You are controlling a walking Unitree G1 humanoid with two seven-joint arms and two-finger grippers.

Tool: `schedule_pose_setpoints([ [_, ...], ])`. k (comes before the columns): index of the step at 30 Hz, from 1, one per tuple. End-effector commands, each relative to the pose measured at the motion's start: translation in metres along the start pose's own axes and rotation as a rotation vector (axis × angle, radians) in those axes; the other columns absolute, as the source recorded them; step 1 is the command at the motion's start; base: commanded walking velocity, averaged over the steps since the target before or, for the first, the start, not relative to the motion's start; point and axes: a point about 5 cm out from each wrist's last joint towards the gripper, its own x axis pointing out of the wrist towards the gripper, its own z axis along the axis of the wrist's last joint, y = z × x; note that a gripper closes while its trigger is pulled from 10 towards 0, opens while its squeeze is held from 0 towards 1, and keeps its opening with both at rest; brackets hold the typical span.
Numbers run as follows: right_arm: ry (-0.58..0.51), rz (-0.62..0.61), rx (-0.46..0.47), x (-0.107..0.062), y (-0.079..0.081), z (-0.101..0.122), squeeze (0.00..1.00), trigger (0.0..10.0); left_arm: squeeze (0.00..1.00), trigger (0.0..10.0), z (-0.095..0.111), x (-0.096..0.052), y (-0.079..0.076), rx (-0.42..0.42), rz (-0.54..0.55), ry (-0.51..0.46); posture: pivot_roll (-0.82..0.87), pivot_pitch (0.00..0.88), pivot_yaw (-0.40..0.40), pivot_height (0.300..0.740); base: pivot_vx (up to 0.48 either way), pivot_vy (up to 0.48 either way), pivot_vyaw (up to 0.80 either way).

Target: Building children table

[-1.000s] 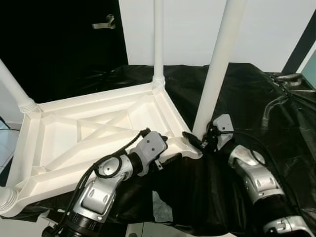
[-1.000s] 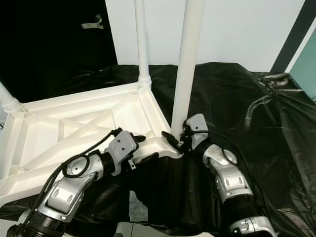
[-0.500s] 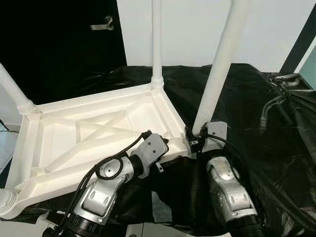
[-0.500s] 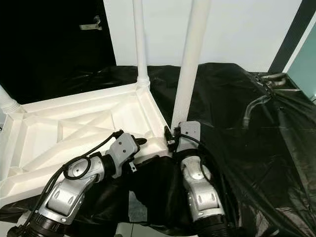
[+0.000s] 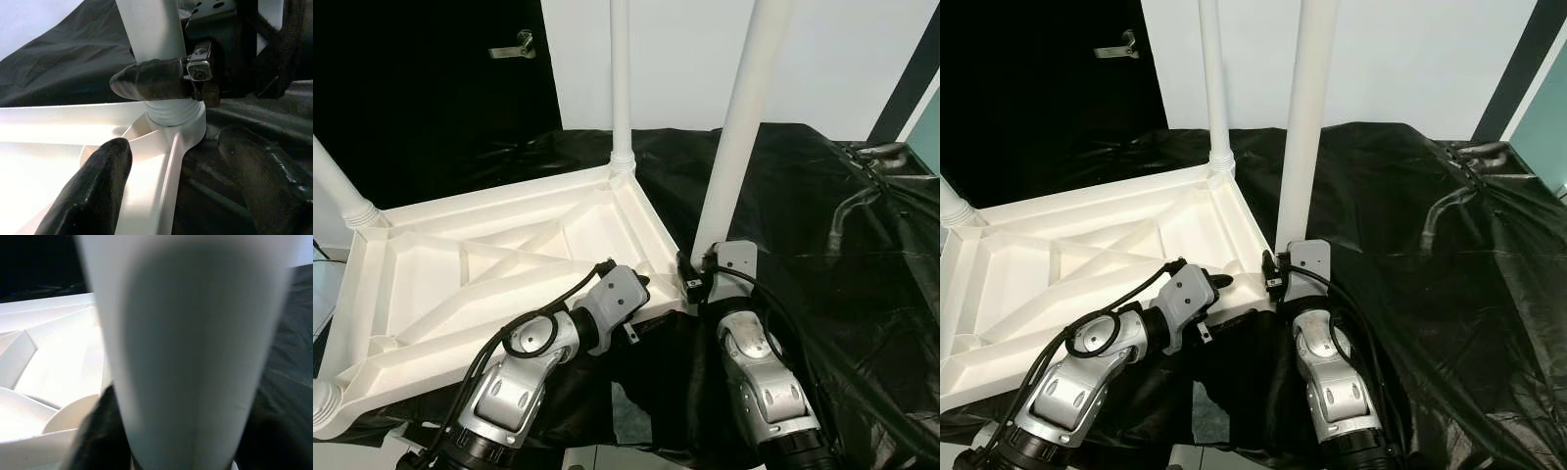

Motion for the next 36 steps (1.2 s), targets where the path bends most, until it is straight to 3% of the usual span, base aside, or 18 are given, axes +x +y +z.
schedule_pose_setpoints([
  [1, 0.029, -0.004, 0.005, -0.003, -0.001, -0.006, 1.00, 10.0, 0.00, 10.0, -0.003, -0.003, 0.000, -0.006, 0.020, 0.020, 0.04, 0.000, 0.005, 0.740, 0.000, 0.000, 0.00],
  [11, -0.009, 0.035, 0.026, -0.008, -0.010, -0.004, 1.00, 10.0, 0.00, 10.0, -0.002, -0.003, 0.001, -0.010, 0.031, 0.020, 0.03, 0.000, 0.005, 0.740, 0.000, 0.000, 0.00],
  [13, -0.027, 0.074, 0.019, -0.011, -0.020, -0.004, 1.00, 10.0, 0.00, 10.0, -0.002, -0.004, 0.002, -0.010, 0.032, 0.020, 0.03, 0.000, 0.007, 0.740, 0.000, 0.000, 0.00],
  [15, -0.046, 0.187, 0.015, -0.013, -0.038, -0.005, 1.00, 10.0, 0.00, 10.0, -0.002, -0.004, 0.003, -0.009, 0.037, 0.024, 0.03, 0.000, 0.000, 0.740, 0.000, 0.000, 0.00],
  [19, -0.045, 0.218, 0.020, -0.011, -0.045, -0.005, 1.00, 10.0, 0.00, 10.0, -0.003, -0.004, 0.003, -0.009, 0.039, 0.025, 0.03, 0.000, -0.001, 0.740, 0.000, 0.000, 0.00],
  [20, -0.045, 0.262, 0.005, -0.008, -0.049, -0.005, 0.91, 10.0, 0.00, 10.0, -0.003, -0.005, 0.004, -0.010, 0.044, 0.026, 0.04, 0.000, -0.001, 0.740, 0.000, 0.000, 0.00],
  [21, -0.043, 0.313, -0.008, -0.002, -0.050, -0.004, 0.00, 10.0, 0.00, 10.0, -0.003, -0.005, 0.004, -0.011, 0.048, 0.026, 0.04, 0.000, -0.003, 0.740, 0.000, 0.000, 0.00],
  [26, -0.038, 0.481, -0.055, 0.019, -0.045, 0.004, 0.00, 10.0, 0.00, 10.0, -0.001, -0.005, 0.004, -0.013, 0.058, 0.022, 0.06, 0.000, -0.015, 0.740, 0.000, 0.000, 0.00],
  [28, -0.038, 0.481, -0.055, 0.019, -0.045, 0.004, 0.00, 10.0, 0.00, 10.0, -0.001, -0.005, 0.004, -0.013, 0.058, 0.022, 0.06, 0.000, -0.015, 0.740, 0.000, 0.000, 0.00],
  [31, 0.001, 0.643, -0.114, 0.030, -0.031, 0.002, 0.00, 10.0, 0.00, 10.0, -0.001, -0.006, 0.005, -0.012, 0.076, 0.024, 0.08, 0.000, -0.034, 0.740, 0.000, 0.000, 0.00],
  [35, 0.001, 0.686, -0.130, 0.031, -0.029, 0.000, 0.00, 10.0, 0.00, 10.0, -0.001, -0.007, 0.004, -0.010, 0.082, 0.028, 0.09, 0.000, -0.038, 0.740, 0.000, 0.000, 0.00],
  [36, 0.007, 0.694, -0.129, 0.032, -0.029, -0.001, 0.00, 5.8, 0.00, 10.0, -0.002, -0.007, 0.004, -0.010, 0.086, 0.030, 0.10, 0.000, -0.044, 0.740, 0.000, 0.000, 0.00],
])
